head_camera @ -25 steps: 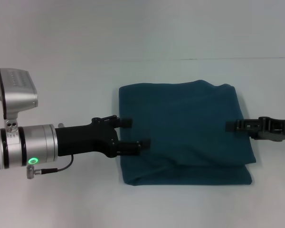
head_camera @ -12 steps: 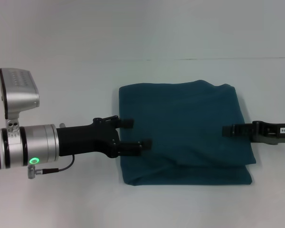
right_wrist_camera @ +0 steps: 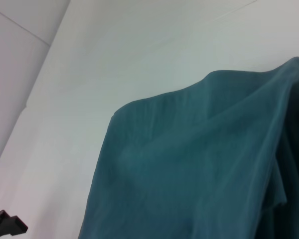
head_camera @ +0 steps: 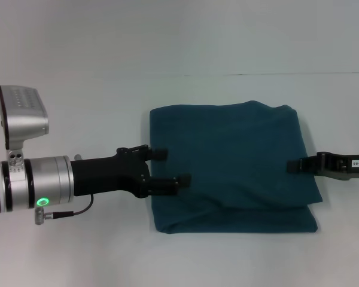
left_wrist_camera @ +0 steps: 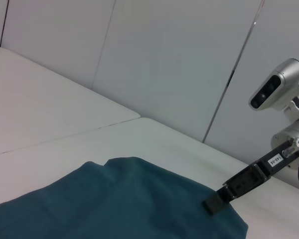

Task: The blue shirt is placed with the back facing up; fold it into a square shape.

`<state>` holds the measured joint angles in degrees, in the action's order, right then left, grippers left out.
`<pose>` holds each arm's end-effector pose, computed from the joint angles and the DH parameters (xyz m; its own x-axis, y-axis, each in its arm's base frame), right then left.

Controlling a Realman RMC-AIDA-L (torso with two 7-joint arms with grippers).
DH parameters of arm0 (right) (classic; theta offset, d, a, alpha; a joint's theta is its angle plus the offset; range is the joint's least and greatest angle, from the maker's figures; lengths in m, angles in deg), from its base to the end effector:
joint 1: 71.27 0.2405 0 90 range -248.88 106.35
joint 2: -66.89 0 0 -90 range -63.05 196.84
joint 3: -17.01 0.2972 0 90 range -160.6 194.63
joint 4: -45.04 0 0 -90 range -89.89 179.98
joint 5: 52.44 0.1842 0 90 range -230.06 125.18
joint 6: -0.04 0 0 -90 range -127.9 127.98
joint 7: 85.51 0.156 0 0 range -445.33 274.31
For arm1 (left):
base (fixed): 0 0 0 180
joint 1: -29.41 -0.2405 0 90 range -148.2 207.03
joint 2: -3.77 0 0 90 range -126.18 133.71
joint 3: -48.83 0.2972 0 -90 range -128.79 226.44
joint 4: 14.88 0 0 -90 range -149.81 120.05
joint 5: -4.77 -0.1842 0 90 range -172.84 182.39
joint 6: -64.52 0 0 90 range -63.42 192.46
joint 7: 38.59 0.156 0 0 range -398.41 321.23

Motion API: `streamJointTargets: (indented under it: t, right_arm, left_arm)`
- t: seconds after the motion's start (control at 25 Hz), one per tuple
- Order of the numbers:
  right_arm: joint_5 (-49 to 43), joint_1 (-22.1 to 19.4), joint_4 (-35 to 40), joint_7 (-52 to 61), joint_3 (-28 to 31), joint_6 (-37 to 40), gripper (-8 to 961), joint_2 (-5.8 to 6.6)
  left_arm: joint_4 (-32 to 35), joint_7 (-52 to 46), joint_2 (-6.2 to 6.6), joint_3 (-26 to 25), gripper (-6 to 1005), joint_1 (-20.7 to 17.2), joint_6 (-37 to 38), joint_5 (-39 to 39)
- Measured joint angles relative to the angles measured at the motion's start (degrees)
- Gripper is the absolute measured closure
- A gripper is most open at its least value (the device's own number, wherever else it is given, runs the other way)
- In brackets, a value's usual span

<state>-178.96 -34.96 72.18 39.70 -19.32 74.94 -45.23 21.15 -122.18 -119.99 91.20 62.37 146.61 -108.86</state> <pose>0.3198 0.3728 -0.0116 0.2219 -0.8771 -0.4260 -0.9700 -0.2430 -0.0050 -0.2458 0.3410 -0.0731 0.7435 0.4161 0.5234 0.5328 -0.8416 -0.0878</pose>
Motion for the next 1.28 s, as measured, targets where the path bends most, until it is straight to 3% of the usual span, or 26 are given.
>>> streamJointTargets:
  t: [0.48, 1.28]
  right_arm:
    - [0.89, 0.5, 0.08, -4.97, 0.6, -0.02, 927, -1.24]
    - [7.1, 0.83, 7.02, -6.5, 0.68, 9.3, 927, -1.36]
  left_arm:
    - [0.01, -0.08, 0.0, -0.1, 62, -0.38, 0.0, 0.0]
    - [0.0, -0.87, 0.05, -1.69, 62, -0.53, 0.07, 0.1]
